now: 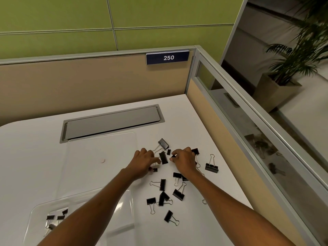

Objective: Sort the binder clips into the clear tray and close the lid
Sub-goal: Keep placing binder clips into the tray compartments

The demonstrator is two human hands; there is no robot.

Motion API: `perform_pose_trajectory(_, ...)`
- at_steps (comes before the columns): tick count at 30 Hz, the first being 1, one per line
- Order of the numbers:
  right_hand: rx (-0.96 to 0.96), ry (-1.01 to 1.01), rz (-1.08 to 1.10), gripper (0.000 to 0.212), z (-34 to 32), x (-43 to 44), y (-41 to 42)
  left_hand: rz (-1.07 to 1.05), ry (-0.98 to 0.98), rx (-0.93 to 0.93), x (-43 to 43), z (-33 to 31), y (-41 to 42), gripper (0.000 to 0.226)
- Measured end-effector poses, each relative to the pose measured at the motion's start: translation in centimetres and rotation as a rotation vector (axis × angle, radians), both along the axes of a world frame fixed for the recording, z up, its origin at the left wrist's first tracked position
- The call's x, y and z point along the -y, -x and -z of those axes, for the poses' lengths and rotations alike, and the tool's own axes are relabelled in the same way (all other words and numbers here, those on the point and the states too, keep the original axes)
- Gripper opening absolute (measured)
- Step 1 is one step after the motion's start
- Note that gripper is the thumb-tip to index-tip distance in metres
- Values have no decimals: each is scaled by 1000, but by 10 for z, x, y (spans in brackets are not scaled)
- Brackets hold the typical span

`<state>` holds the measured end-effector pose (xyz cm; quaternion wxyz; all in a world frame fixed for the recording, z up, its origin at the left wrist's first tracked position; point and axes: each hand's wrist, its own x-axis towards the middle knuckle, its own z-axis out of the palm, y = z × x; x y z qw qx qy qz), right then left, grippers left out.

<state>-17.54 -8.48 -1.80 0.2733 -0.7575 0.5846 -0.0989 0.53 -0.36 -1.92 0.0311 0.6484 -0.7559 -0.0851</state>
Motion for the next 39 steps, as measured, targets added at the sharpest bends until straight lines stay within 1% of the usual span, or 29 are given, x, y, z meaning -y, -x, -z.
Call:
perform_pose_trajectory(3, 18, -18, 11, 22, 0, -2, -1, 108, -13, 83, -2, -2, -3, 42)
perform_pose_trajectory(8, 43, -12, 16, 21, 3, -2, -2, 169, 47, 138, -3, 0, -1, 34)
perform_pose_trajectory(12, 54, -22, 29, 21, 7, -1, -1, 173, 64, 162, -1, 2, 1, 30)
perform_pose_trajectory(15, 68, -25, 29, 19, 7, -2, -2, 172, 22, 167, 0, 4, 3, 28)
perform_pose_trajectory(20, 97, -25, 22, 18, 7, -4, -2, 187, -2, 161, 0, 9, 7, 35)
perform_pose_trajectory(23, 112, -28, 17, 18, 3, -6, -1, 189, 17, 156, -4, 9, 6, 28)
perform_pose_trajectory(26, 146, -27, -21, 19, -3, -8, 0, 176, 49, 153, -8, 9, 2, 16)
perform_pose_trajectory(28, 179, -37, -51, 19, -8, -11, 0, 158, 67, 151, -10, 11, 1, 16)
perform_pose_trajectory(30, 217, -59, -64, 18, -12, -14, -1, 104, 75, 96, -12, 11, 2, 19)
perform_pose_trajectory(35, 346, -154, -26, 18, -22, -21, -6, -142, 121, -186, -13, -2, 3, 19)
perform_pose_trajectory(38, 416, -200, -15, 17, -29, -28, -12, -253, 142, -288, -19, -8, -2, 25)
perform_pose_trajectory(39, 427, -203, -23, 17, -31, -31, -15, -283, 143, -320, -22, -10, -5, 24)
